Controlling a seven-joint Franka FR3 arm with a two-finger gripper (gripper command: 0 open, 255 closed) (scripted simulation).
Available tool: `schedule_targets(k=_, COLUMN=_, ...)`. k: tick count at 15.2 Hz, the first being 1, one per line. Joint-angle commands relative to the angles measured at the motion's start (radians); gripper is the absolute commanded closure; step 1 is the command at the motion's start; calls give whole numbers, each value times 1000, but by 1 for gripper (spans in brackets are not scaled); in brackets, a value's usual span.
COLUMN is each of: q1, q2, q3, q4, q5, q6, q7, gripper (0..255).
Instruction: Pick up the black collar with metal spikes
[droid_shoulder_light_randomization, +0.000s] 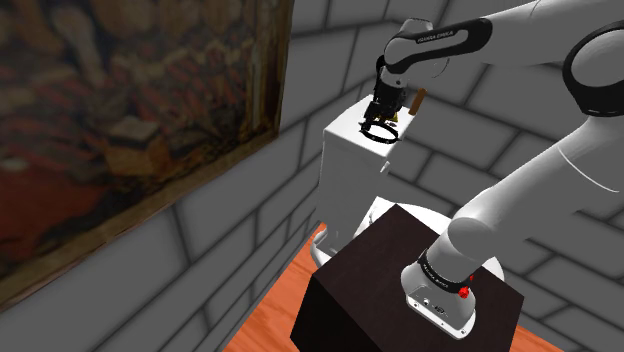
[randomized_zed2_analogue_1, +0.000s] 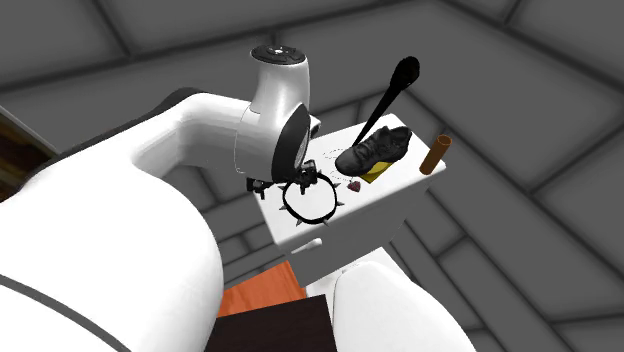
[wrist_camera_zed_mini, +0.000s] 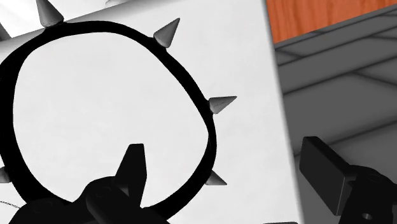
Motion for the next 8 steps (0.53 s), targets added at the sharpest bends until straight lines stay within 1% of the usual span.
schedule_targets(k=1, q1=0, q2=21, q3=-4, q4=-12, q5=5, q6=31, q7=-7, gripper=0)
schedule_targets(k=5, q1=1, q2=44, q3=-8, q4=-45, q5=13, q6=86, q7=-16, gripper=0)
schedule_targets(k=7, q1=1, q2=48, q3=-8, q4=-50, q5=14, q6=94, q7=-18, gripper=0)
schedule_targets(k=8, q1=1, q2=50, q3=-8, q4=-48, q5=15, q6=95, q7=-18, gripper=255)
